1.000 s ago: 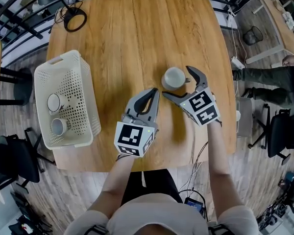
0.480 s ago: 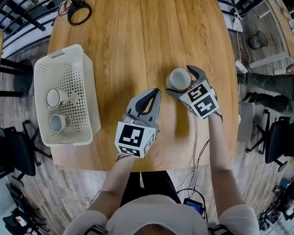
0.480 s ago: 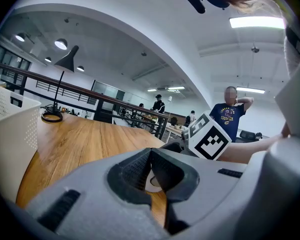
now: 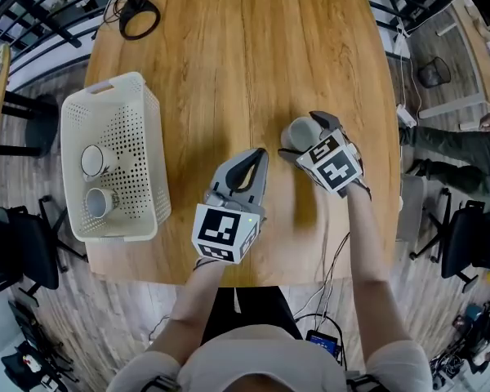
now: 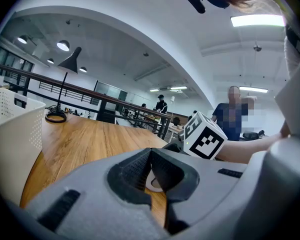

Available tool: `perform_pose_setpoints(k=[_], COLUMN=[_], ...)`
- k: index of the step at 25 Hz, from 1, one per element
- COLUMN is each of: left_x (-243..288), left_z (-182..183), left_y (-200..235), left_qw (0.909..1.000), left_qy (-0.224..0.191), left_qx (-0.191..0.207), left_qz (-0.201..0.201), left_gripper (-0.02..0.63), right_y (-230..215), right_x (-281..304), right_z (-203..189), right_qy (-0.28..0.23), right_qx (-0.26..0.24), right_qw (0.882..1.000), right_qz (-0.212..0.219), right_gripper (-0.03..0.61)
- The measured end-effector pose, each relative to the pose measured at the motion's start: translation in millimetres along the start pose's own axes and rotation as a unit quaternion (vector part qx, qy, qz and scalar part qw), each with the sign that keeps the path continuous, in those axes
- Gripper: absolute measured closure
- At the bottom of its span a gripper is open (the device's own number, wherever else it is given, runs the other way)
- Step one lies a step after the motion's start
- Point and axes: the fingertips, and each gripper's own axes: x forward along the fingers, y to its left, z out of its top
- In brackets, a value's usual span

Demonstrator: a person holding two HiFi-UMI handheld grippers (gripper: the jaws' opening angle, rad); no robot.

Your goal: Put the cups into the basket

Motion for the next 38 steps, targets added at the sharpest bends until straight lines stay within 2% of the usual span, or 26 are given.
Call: perform_pose_setpoints(k=[3,6,24,38], left_x=[0,-2,-15,-55], left_z=[0,-1,9,36], left_y=[3,5,2,-7], left_qw=[1.0,1.0,0.9999,0.9996], left_qy=[0.001,0.001,-0.015,-0.029], left_qx=[-0.002,-0.002,-0.007,-0.002], left_qz=[0.002,0.003,0.0,-0.007], left_gripper=[0.604,0.604,0.604,0.604], right_y=[0,0,-2,36], right_x=[5,6,-13,-42], right_z=[-1,0,8,24], right_qy=[0.01,0.006,0.007,0.016], right_qx=[-0.021,-0.029,-0.015,-0.025], right_qw=[1.0,1.0,0.999,0.999], right_qz=[-0.008,-0.01,-0.04,-0.034], right_gripper=[0.091,0.123,0.129,0.129])
